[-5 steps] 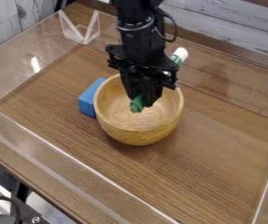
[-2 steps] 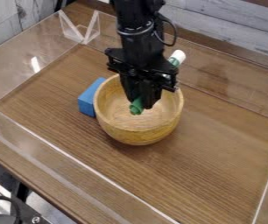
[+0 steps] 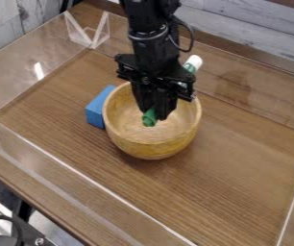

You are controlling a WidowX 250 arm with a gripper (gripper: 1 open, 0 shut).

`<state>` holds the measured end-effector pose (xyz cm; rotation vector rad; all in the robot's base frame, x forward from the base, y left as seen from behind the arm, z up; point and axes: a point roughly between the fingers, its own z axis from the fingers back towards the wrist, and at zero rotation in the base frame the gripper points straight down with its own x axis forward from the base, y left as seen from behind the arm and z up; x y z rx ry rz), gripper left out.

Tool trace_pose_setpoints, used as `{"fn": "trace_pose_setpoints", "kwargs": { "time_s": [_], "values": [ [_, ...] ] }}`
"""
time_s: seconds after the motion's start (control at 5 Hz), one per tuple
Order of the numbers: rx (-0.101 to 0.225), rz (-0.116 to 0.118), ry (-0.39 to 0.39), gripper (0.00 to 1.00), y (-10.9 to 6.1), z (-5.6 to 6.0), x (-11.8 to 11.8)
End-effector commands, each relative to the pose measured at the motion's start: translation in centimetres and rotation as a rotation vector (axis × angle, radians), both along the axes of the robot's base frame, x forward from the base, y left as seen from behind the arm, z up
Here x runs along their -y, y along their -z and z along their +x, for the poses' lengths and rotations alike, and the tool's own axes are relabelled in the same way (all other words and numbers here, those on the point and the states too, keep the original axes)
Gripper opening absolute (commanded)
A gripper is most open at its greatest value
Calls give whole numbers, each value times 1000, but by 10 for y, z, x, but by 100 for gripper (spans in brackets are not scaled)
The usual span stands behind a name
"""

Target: Put the green marker in the brown bowl

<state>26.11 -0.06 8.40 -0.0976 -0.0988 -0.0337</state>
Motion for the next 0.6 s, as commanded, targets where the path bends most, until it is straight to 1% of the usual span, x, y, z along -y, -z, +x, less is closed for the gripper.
{"fn": "trace_pose_setpoints", "kwargs": {
  "time_s": [0.0,0.4],
  "values": [
    [33,7,-12,0,-7,5,-3],
    [36,9,-23,0,-5,5,-3]
  ]
}}
